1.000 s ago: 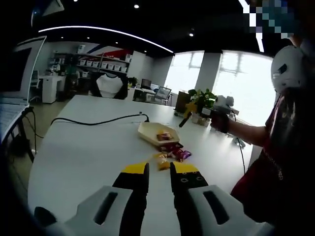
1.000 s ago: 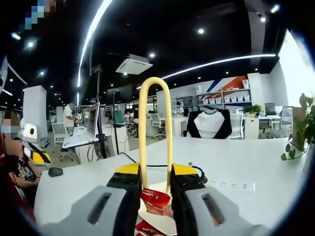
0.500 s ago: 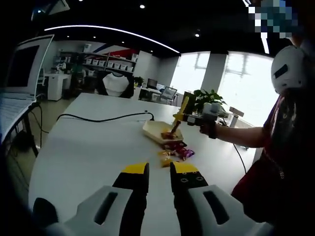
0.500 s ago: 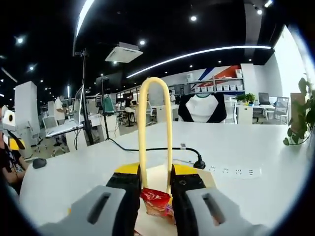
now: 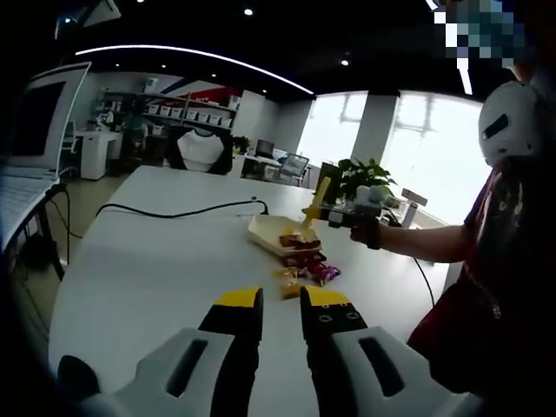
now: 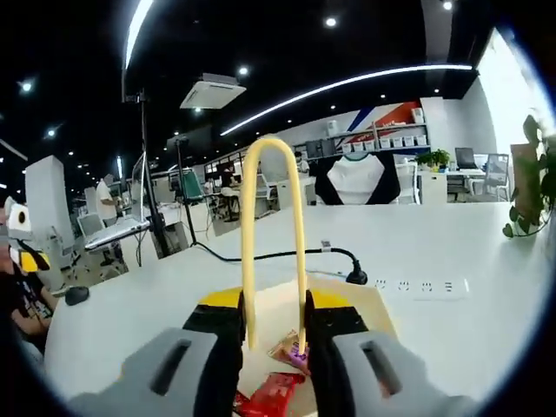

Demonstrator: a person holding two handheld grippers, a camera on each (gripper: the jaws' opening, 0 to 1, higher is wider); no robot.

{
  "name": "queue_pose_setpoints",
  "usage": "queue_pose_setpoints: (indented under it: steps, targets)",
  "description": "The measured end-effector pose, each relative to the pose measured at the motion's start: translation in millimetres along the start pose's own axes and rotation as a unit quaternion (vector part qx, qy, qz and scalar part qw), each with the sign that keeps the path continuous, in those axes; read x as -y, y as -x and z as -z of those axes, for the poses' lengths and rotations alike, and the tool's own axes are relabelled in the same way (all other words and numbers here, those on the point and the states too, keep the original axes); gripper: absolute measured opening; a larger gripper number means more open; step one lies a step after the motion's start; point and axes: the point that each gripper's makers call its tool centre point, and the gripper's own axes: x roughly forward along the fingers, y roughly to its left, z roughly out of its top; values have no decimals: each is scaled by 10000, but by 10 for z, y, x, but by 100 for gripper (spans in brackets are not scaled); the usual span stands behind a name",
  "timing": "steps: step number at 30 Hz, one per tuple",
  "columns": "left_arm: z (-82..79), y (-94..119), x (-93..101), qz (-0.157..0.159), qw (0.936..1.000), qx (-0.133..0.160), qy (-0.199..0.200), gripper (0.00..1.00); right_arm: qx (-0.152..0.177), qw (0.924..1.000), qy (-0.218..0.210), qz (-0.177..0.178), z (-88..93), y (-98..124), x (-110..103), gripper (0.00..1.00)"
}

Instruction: Place the target food into the container with the food tongs after gripping and lifting it, then release it inside without dropping or visibly crushing the food.

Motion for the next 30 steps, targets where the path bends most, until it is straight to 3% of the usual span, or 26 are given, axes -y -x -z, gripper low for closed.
queue_pose_setpoints:
  steps: [5, 9, 12, 15, 19, 20, 22, 27, 30]
  targets:
    - [-169, -195, 137, 352, 9991, 99, -235, 18, 183, 9994, 116, -287, -237, 203, -265, 22]
    - [-391, -411, 249, 720, 9960, 257, -471, 19, -10, 9959, 567, -698, -271, 382, -613, 23]
    - [-531, -544, 388, 1044, 9915, 302, -717, 19, -217, 9922, 591, -1072, -229, 489, -860, 23]
    - [-643, -666, 541, 1395, 9851, 279, -963, 21, -409, 9831, 791, -1600, -190, 637, -1201, 24]
    - [-747, -778, 759, 1785, 9749, 244, -1309, 25, -312, 9801, 662, -1845, -243, 750, -1501, 24]
    - [-775, -807, 826, 1876, 9711, 240, -1454, 26, -359, 9760, 461, -2098, -234, 801, -1649, 24]
    - [-849, -834, 967, 2091, 9644, 302, -1591, 26, -317, 9730, 681, -2184, -239, 849, -1790, 24]
    - [-1070, -822, 1248, 2599, 9516, 569, -1540, 30, -345, 9636, 699, -2559, -275, 987, -2093, 24]
    - [-1127, -802, 1413, 2937, 9429, 588, -1454, 38, -403, 9622, 768, -2580, -261, 1039, -2171, 24]
